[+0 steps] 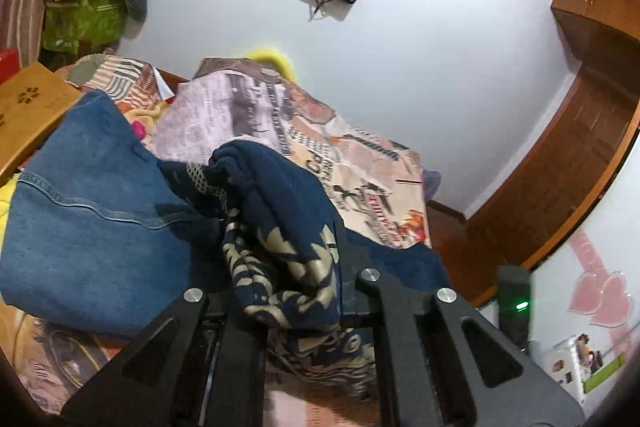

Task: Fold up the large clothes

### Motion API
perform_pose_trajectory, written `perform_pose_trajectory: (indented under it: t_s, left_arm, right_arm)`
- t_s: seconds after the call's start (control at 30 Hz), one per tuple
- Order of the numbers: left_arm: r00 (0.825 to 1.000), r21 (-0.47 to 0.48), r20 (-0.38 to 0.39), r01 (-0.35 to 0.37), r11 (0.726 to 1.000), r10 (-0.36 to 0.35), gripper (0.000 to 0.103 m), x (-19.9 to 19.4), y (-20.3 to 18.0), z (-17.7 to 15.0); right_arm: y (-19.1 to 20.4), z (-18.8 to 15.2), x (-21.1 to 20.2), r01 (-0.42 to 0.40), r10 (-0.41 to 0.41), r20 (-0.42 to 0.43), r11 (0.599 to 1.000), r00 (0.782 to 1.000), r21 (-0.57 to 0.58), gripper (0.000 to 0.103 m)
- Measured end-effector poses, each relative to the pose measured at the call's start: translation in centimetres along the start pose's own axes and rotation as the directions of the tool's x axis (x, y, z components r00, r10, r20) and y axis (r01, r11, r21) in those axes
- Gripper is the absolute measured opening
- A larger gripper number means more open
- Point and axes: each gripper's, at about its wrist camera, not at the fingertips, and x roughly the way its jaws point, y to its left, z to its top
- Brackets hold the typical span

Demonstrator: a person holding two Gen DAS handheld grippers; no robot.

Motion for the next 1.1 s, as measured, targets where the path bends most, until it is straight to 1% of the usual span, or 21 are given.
perform_pose_trajectory:
  t_s: [0.07, 0.13, 0.2, 0.27, 0.33, 0.4, 0.47, 0.53, 0.6, 0.63, 0.67, 0.73, 0.8, 0.83, 0.9, 0.93, 1.0, 1.07, 1.1]
  left_arm:
    - [1.000, 0.003, -0.017, -0.019, 1.000, 0.020, 0.009, 0.5, 0.4, -0.5]
    - [0.999, 0.006, -0.037, -0.033, 0.999, 0.033, 0.009, 0.8, 0.7, -1.0]
    - [0.999, 0.010, -0.044, -0.031, 0.999, 0.031, 0.008, 0.9, 0.5, -1.5]
    - [0.999, 0.026, -0.040, -0.026, 0.999, 0.027, 0.008, 1.0, -0.3, -1.4]
    - [0.999, 0.051, -0.040, -0.002, 0.999, 0.004, 0.008, 1.1, -1.7, -1.3]
    - [0.998, 0.069, -0.051, 0.031, 0.997, -0.027, 0.008, 1.6, -3.1, -1.3]
    - [0.995, 0.094, -0.072, 0.079, 0.992, -0.072, 0.008, 2.2, -5.2, -1.6]
    - [0.988, 0.118, -0.096, 0.131, 0.984, -0.120, 0.008, 3.0, -7.4, -2.2]
    - [0.975, 0.142, -0.139, 0.193, 0.971, -0.174, 0.008, 4.2, -10.2, -3.3]
    - [0.969, 0.147, -0.155, 0.214, 0.966, -0.191, 0.008, 4.7, -11.0, -3.7]
    - [0.958, 0.156, -0.186, 0.246, 0.957, -0.216, 0.008, 5.4, -12.4, -4.6]
    - [0.937, 0.180, -0.250, 0.291, 0.940, -0.243, 0.008, 6.8, -14.5, -6.5]
    - [0.907, 0.191, -0.341, 0.324, 0.926, -0.247, 0.008, 8.7, -16.0, -9.0]
    - [0.889, 0.198, -0.398, 0.325, 0.925, -0.227, 0.008, 10.0, -16.4, -10.8]
    - [0.867, 0.207, -0.461, 0.314, 0.927, -0.191, 0.008, 11.5, -16.4, -12.9]
    - [0.863, 0.216, -0.474, 0.305, 0.928, -0.174, 0.008, 11.9, -16.3, -13.8]
    - [0.867, 0.238, -0.470, 0.304, 0.923, -0.164, 0.009, 11.6, -15.8, -14.5]
    - [0.870, 0.278, -0.471, 0.301, 0.912, -0.143, 0.017, 10.8, -15.8, -14.3]
    - [0.867, 0.295, -0.479, 0.306, 0.905, -0.137, 0.027, 10.4, -15.8, -14.0]
  right_arm:
    - [1.0, -0.2, 2.6, -0.036, 0.036, -0.057, 0.999, 0.998, -0.002, 0.062]
    - [1.5, -0.4, 4.1, -0.052, 0.051, -0.093, 0.999, 0.994, -0.006, 0.063]
    - [1.7, -0.6, 4.5, -0.053, 0.051, -0.104, 0.999, 0.993, -0.014, 0.064]
    - [1.2, -0.6, 3.9, -0.066, 0.065, -0.104, 0.998, 0.992, -0.004, 0.063]
    - [-0.1, -0.6, 2.0, -0.062, 0.065, -0.073, 0.997, 0.995, 0.033, 0.063]
    - [-1.3, -1.1, -0.1, -0.034, 0.035, -0.020, 0.998, 0.999, 0.062, 0.063]
    - [-3.1, -2.2, -3.1, 0.013, -0.018, 0.058, 0.995, 0.998, 0.094, 0.063]
    - [-5.0, -3.5, -5.7, 0.069, -0.082, 0.105, 0.989, 0.991, 0.128, 0.063]
    - [-7.0, -5.0, -8.1, 0.137, -0.161, 0.134, 0.976, 0.978, 0.169, 0.063]
    - [-8.1, -5.7, -9.2, 0.174, -0.203, 0.139, 0.966, 0.969, 0.192, 0.063]
    - [-9.3, -6.6, -10.4, 0.210, -0.243, 0.140, 0.954, 0.960, 0.215, 0.063]
    - [-11.2, -7.7, -12.2, 0.261, -0.302, 0.136, 0.931, 0.944, 0.253, 0.063]
    - [-12.3, -8.8, -13.4, 0.286, -0.333, 0.134, 0.916, 0.933, 0.282, 0.063]
    - [-13.0, -9.3, -14.0, 0.291, -0.341, 0.132, 0.909, 0.931, 0.297, 0.063]
    - [-13.8, -10.2, -14.8, 0.290, -0.345, 0.129, 0.901, 0.930, 0.323, 0.063]
    - [-13.9, -10.5, -15.0, 0.287, -0.345, 0.130, 0.899, 0.930, 0.330, 0.063]
    - [-14.0, -11.2, -15.6, 0.278, -0.339, 0.137, 0.899, 0.931, 0.339, 0.063]
    - [-13.9, -11.3, -15.6, 0.270, -0.333, 0.143, 0.902, 0.932, 0.337, 0.063]
    - [-13.6, -11.2, -15.7, 0.267, -0.329, 0.148, 0.905, 0.933, 0.331, 0.063]
